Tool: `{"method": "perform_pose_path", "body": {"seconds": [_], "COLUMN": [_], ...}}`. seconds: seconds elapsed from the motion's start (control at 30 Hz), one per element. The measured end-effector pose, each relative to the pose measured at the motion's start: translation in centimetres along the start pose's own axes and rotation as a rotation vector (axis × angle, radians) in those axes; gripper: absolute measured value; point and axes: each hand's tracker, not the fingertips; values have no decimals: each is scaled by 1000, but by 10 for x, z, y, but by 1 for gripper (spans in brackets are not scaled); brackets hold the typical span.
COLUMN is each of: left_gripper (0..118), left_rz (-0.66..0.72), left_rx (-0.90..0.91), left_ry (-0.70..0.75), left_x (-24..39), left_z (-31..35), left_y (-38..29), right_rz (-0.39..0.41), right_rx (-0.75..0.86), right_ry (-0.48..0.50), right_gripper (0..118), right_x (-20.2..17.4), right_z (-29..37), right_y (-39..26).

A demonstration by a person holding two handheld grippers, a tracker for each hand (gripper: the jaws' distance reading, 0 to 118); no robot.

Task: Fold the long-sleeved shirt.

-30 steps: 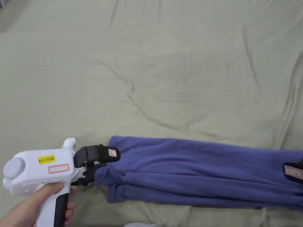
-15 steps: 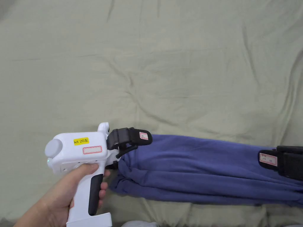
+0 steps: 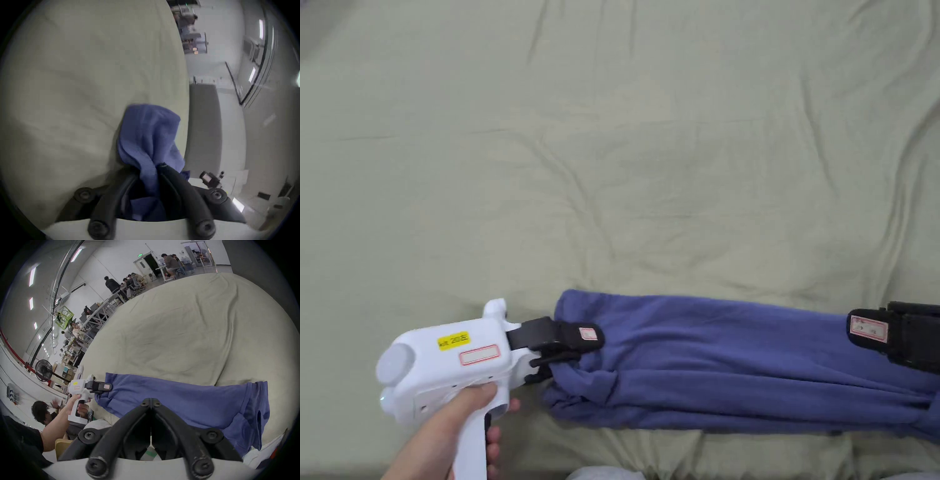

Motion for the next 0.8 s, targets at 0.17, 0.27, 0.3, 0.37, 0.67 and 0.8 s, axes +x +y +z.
{"method": "perform_pose_path", "body": {"seconds": [0.17, 0.27, 0.3, 0.37, 0.67, 0.8], "left_gripper": [2, 2, 2, 2, 2, 2], "left_rz": [26, 5, 16, 16, 47, -18], "left_rx": [50, 59, 63, 71, 284, 353], "left_ry": [-66, -57, -62, -83, 42, 325], "left_x": [15, 24, 23, 24, -2, 22], "left_z": [56, 80, 87, 101, 230, 254], "left_y": [11, 14, 14, 14, 49, 33], "right_rz": [11, 33, 34, 21, 89, 106], "right_rx": [29, 44, 51, 66, 61, 57], "right_ry": [4, 18, 29, 64, 32, 5], "right_gripper": [0, 0, 0, 0, 0, 0], "right_x": [-17, -34, -41, -52, -79, -79], "right_z": [9, 7, 6, 4, 4, 10], "right_y": [8, 13, 13, 13, 19, 16]}}
